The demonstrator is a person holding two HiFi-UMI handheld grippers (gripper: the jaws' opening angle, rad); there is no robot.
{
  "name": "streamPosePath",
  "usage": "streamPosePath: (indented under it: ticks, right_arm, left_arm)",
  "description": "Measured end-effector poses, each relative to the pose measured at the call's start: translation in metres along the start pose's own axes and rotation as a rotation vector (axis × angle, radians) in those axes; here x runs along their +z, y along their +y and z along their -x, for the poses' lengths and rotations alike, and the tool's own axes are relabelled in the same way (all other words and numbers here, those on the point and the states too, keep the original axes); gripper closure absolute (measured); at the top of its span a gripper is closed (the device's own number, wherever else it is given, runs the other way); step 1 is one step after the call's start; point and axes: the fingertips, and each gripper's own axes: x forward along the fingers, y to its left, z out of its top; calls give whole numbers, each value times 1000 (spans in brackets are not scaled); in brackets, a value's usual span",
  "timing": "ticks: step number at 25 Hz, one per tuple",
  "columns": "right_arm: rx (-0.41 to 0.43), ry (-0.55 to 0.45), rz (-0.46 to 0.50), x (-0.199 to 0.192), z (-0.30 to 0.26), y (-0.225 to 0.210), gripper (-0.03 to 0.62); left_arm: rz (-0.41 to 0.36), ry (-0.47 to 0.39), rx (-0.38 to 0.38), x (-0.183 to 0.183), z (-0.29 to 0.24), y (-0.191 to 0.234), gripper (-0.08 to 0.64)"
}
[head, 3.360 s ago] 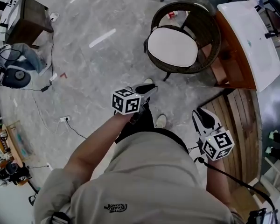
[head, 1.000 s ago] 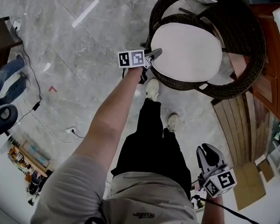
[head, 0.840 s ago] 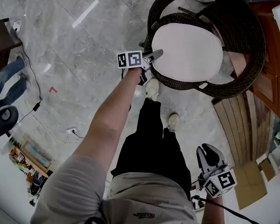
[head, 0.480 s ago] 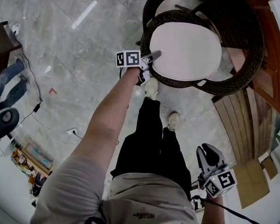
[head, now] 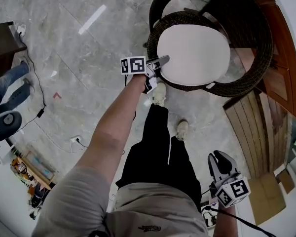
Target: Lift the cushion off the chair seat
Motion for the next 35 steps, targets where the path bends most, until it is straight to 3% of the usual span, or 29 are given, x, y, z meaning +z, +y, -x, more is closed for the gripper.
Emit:
streamPosePath:
  ticks: [12,30,35]
  right_arm:
    - [19,-73,68,-38,54,-1,506]
    - [74,-235,207,-90,151,0,506]
    - [116,-276,286,-100,177,6,506]
  left_arm:
    - [-15,-127,-25,-39,28,-63,512]
    - [-34,-411,-70,-129,135,-173,518]
    - [-18,-511,-146,-165,177,-224,518]
